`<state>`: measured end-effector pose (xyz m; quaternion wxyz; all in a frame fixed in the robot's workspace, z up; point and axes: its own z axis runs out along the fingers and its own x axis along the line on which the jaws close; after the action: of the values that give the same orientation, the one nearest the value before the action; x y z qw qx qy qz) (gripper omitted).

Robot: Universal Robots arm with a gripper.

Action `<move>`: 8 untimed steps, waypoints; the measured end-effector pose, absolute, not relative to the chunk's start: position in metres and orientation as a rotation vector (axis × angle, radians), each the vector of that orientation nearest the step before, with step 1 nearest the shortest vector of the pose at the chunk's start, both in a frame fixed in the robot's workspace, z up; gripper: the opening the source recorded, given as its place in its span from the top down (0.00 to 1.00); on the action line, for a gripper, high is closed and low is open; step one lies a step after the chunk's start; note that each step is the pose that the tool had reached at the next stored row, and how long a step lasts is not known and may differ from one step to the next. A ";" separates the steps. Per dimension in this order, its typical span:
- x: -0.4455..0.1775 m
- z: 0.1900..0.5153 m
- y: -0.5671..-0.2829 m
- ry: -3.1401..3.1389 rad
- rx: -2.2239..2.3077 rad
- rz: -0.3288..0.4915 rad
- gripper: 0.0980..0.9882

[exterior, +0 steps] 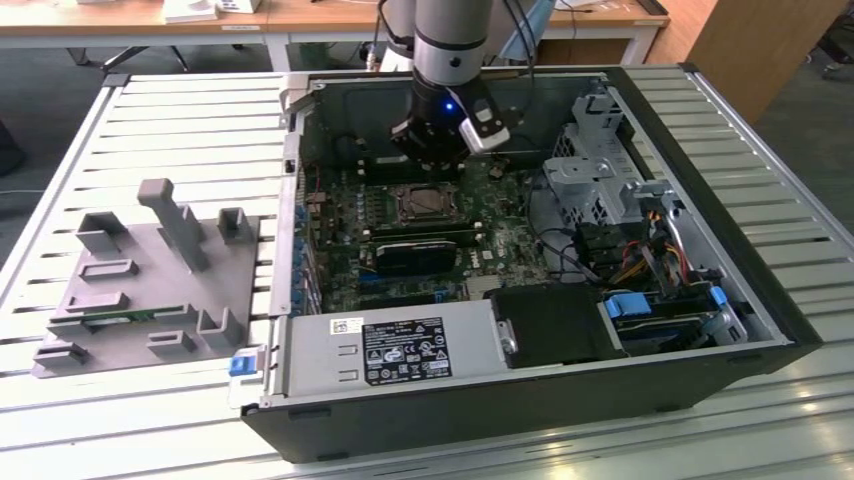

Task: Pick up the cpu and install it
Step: 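Install the second cpu locking lever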

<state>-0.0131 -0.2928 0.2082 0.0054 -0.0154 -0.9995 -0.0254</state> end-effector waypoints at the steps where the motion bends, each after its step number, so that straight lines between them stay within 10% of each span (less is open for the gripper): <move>1: -0.013 0.208 -0.293 -3.129 -0.048 -0.080 0.99; 8: -0.013 0.208 -0.298 -3.130 -0.048 -0.080 0.99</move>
<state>-0.0130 -0.2975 0.2082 0.0053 -0.0154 -0.9995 -0.0255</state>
